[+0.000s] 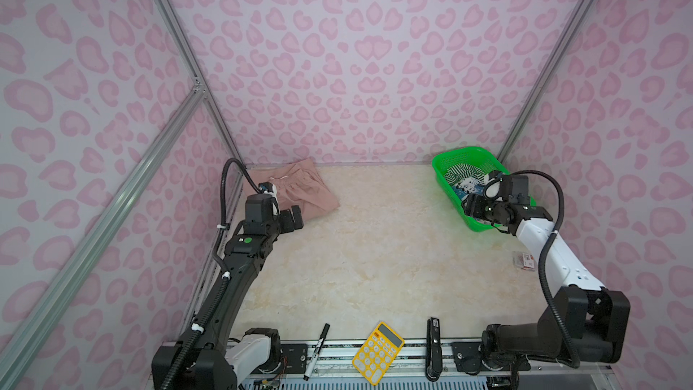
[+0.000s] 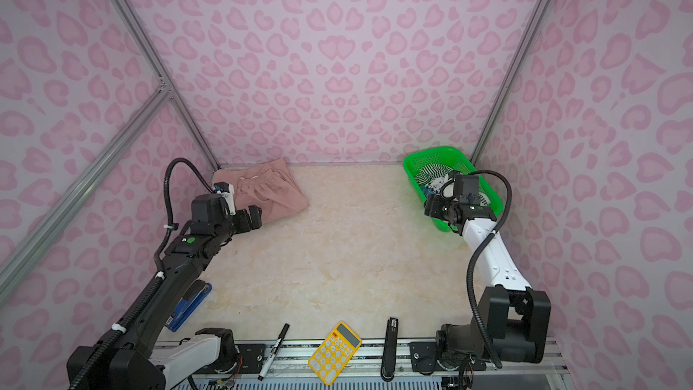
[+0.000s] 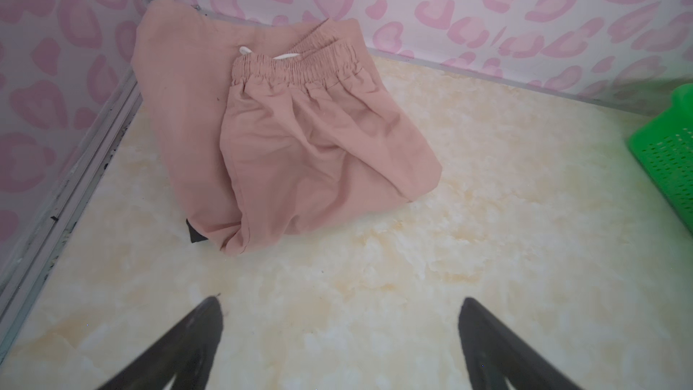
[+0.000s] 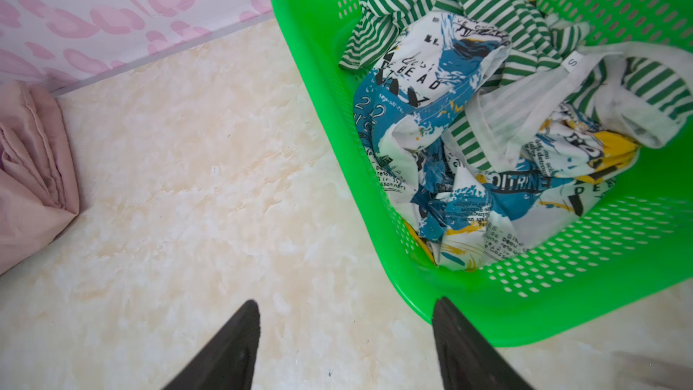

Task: Fold and stack the mixed laundry pile

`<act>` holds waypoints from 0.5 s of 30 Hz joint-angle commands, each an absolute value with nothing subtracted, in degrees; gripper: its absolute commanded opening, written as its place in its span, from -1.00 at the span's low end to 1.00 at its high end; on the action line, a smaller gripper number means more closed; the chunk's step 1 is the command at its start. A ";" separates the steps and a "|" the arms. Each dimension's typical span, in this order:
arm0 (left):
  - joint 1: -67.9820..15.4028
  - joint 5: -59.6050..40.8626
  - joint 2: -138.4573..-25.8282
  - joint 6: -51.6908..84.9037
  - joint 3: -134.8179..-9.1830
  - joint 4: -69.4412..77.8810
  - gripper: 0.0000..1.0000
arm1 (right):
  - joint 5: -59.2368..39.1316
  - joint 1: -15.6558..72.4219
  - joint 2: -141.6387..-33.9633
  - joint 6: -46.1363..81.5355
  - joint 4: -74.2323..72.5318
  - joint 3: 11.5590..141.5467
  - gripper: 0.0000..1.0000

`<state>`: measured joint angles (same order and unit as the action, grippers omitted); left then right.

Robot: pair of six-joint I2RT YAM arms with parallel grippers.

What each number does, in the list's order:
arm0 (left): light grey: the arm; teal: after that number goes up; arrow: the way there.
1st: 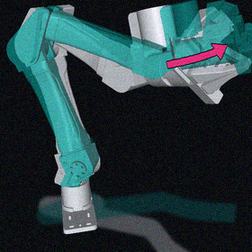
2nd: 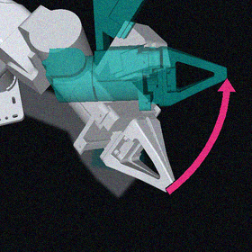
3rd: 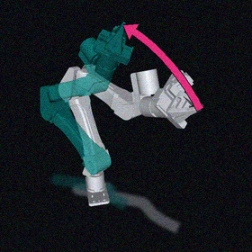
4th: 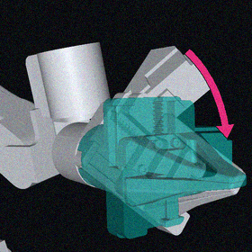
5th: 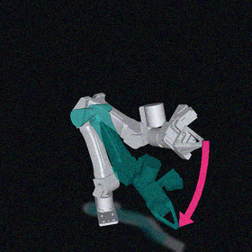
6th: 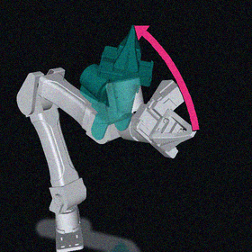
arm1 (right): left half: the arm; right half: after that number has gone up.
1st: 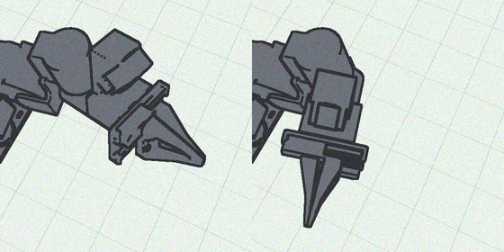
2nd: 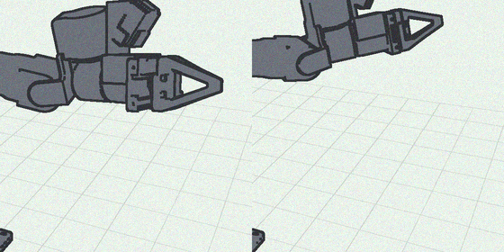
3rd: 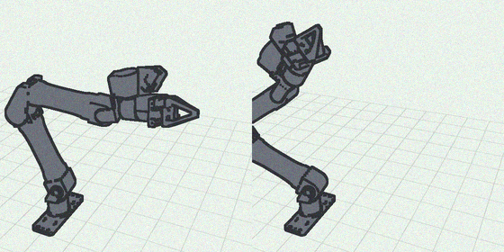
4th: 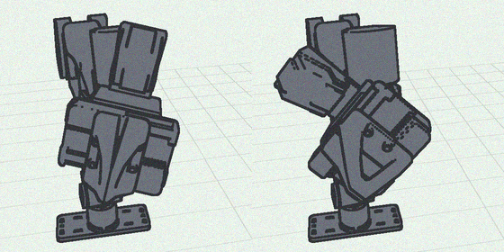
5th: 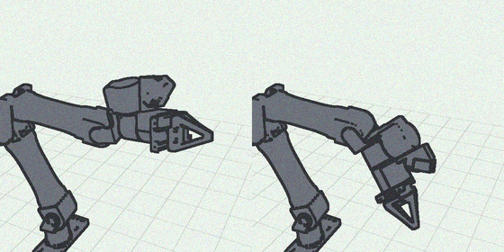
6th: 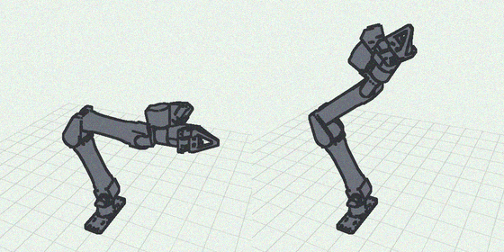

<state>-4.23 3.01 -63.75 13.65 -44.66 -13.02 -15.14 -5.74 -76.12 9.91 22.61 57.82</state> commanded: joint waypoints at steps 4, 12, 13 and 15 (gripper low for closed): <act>-4.37 13.41 -71.40 12.11 -34.33 9.19 0.97 | -10.20 -5.49 -67.43 6.46 -5.45 38.93 0.51; -4.45 15.90 -75.91 7.89 -25.56 29.83 0.94 | -7.27 -5.10 -64.92 5.83 -30.76 20.42 0.58; -4.45 15.87 -75.86 7.82 -25.39 30.19 0.94 | -6.77 -5.10 -65.35 5.54 -33.47 18.82 0.59; -4.42 15.20 -76.02 6.48 -23.92 35.17 0.94 | -5.71 -5.10 -66.78 5.32 -38.45 16.27 0.61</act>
<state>-4.45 14.63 -75.70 8.71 -25.17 21.69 -8.36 -5.15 -65.67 6.31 -25.12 18.48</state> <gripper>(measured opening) 0.970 0.805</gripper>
